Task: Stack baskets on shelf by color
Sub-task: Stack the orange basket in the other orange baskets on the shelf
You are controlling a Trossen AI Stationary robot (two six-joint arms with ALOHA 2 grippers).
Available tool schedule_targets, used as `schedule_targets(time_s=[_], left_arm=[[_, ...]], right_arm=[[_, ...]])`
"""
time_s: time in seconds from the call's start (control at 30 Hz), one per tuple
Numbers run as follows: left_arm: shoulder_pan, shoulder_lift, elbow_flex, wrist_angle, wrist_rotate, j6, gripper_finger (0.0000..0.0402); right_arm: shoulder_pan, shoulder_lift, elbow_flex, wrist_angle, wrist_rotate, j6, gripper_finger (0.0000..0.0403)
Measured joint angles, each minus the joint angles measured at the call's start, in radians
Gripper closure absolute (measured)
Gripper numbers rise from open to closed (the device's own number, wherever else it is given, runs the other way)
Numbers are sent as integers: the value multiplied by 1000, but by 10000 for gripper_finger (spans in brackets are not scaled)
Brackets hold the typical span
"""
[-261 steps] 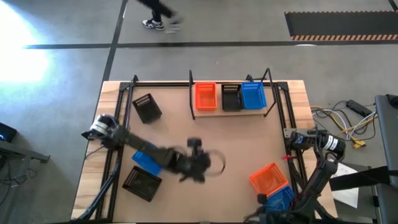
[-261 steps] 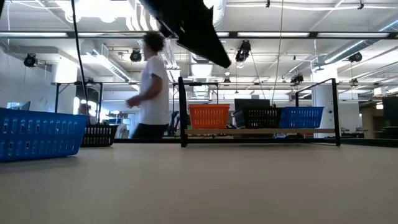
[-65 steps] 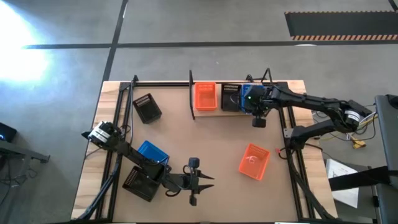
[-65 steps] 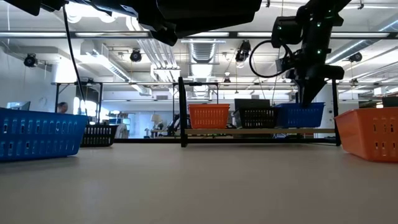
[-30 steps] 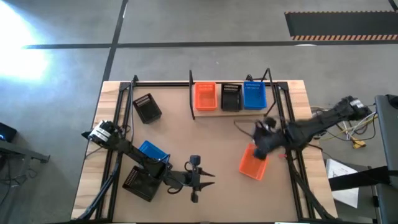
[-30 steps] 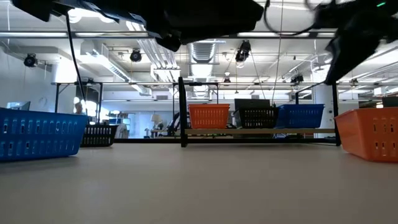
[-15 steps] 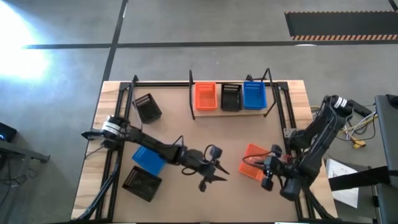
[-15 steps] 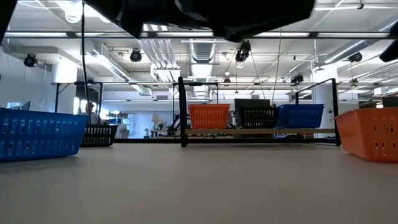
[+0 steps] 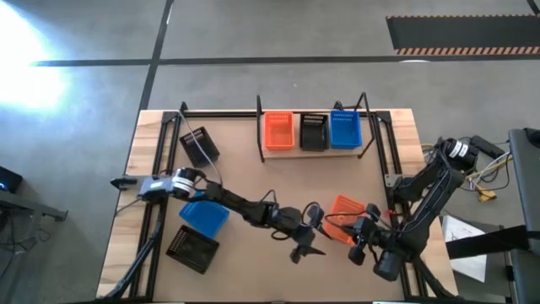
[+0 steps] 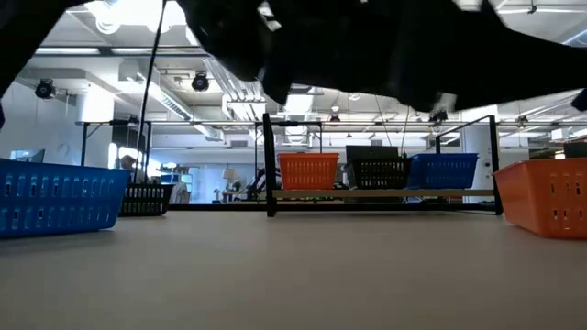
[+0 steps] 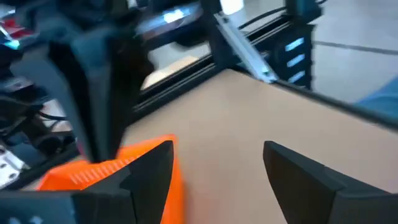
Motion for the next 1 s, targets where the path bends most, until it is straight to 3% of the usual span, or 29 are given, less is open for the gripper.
schedule_targets(time_s=[0.2, 0.37, 0.6, 0.77, 0.83, 1.0], left_arm=[[29, 94, 130, -122, -41, 1, 167], [40, 112, 179, -242, -122, 1, 188], [42, 112, 177, -298, -145, -28, 275], [34, 105, 169, -358, -159, -31, 373], [21, 94, 168, -377, -186, -32, 392], [-35, 15, 154, -561, -408, -27, 400]], right_arm=[[11, 7, 122, 1, 1, -114, 371], [31, 7, 196, 5, 76, -211, 372], [44, 49, 232, 9, 133, -253, 372], [44, 161, 281, 13, 138, -253, 371], [46, 219, 313, 10, 149, -255, 371], [55, 367, 410, 6, 201, -271, 372]])
